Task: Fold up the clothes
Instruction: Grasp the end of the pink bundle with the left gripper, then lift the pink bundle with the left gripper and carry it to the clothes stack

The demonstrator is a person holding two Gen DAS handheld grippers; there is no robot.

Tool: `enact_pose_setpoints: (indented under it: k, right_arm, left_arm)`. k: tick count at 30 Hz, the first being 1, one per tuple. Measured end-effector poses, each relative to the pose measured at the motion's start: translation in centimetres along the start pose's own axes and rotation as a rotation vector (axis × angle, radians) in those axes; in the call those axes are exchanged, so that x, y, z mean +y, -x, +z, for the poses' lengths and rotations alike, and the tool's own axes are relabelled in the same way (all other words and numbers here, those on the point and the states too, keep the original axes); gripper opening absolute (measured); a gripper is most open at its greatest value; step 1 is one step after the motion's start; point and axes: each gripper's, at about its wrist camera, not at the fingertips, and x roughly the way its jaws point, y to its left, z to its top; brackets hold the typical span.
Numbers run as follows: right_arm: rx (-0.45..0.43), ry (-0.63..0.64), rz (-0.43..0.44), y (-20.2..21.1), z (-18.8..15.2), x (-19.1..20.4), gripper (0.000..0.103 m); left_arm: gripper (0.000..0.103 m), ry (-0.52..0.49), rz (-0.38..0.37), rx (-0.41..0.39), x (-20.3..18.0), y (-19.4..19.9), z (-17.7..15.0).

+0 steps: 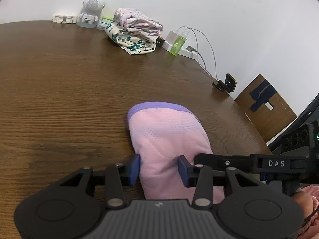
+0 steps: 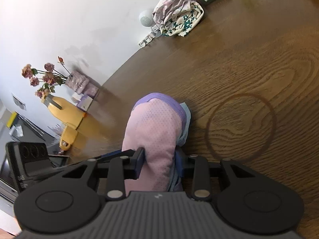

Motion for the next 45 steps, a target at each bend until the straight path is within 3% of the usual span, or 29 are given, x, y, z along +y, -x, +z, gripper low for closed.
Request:
enact_pose_setpoints:
  k: [5, 8, 17, 36, 45]
  right_arm:
    - [0.007, -0.024, 0.032, -0.3, -0.1, -0.4, 0.033]
    - [0.015, -0.039, 0.041, -0.8, -0.2, -0.7, 0.019]
    - [0.008, -0.085, 0.128, -1.0, -0.2, -1.1, 0.015]
    - [-0.104, -0.006, 0.175, 1.3, 1.7, 1.2, 0.015]
    - [-0.184, 0.042, 0.178, 3.6, 5.2, 2.4, 0.015]
  left_arm:
    - [0.040, 0.017, -0.024, 0.002, 0.5, -0.1, 0.1]
    - [0.028, 0.040, -0.013, -0.014, 0.7, -0.1, -0.1]
    - [0.015, 0.119, -0.056, -0.084, 1.3, 0.5, -0.3]
    - [0.014, 0.064, -0.095, -0.202, -1.3, 3.8, 2.3]
    - [0.014, 0.009, -0.127, -0.254, -3.8, 4.2, 6.3]
